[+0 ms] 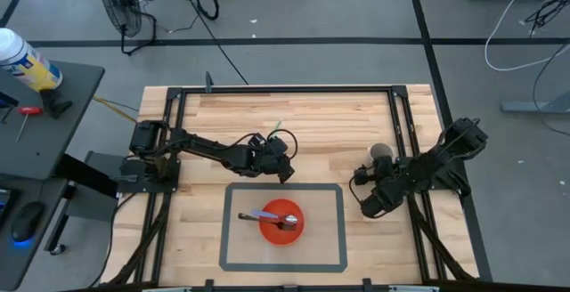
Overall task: Pick & Place Utensil
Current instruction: Put the white cup to the top right of the orange bowl
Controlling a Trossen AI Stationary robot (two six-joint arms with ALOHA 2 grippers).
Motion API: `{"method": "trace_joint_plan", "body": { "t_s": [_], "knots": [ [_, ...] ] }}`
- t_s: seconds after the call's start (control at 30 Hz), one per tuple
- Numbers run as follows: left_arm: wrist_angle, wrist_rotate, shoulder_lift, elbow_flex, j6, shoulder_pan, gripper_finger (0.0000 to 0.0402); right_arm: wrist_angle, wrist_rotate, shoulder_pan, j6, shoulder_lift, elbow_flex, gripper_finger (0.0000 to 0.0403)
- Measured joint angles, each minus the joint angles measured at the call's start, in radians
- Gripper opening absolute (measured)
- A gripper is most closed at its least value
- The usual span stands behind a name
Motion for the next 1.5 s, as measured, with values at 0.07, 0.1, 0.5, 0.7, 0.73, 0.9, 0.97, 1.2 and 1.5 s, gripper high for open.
{"method": "trace_joint_plan", "body": {
  "t_s": [0.07,0.1,0.5,0.7,0.73,0.9,0.97,1.2,1.5],
  "knots": [
    [0.0,0.0,0.0,0.0,0.0,0.0,0.0171,-0.004,0.001,-0.011,-0.001,0.0,0.004,0.0398],
    [0.0,0.0,0.0,0.0,0.0,0.0,0.0171,-0.005,0.0,-0.02,-0.001,0.0,0.004,0.0398],
    [0.002,0.025,0.0,0.0,0.01,0.0,0.0172,-0.026,0.041,-0.144,-0.027,0.0,0.039,0.039],
    [0.001,0.025,0.0,0.0,0.01,0.0,0.0172,0.075,0.142,-0.221,-0.148,0.0,0.039,0.0381],
    [0.001,0.026,0.0,0.0,0.01,0.0,0.0172,0.09,0.155,-0.23,-0.171,0.0,0.039,0.0381],
    [0.001,0.026,0.0,0.0,0.01,0.0,0.0172,0.11,0.23,-0.26,-0.226,0.0,0.039,0.0381],
    [0.001,0.026,0.0,0.0,0.01,0.0,0.0172,0.132,0.261,-0.277,-0.265,0.0,0.039,0.0378],
    [0.001,0.026,0.0,0.0,0.009,0.0,0.0172,0.231,0.316,-0.323,-0.424,0.0,0.039,0.0357],
    [0.001,0.026,0.0,0.0,0.009,-0.002,0.0172,0.247,0.345,-0.334,-0.357,0.0,-0.01,0.0356]
  ]
}}
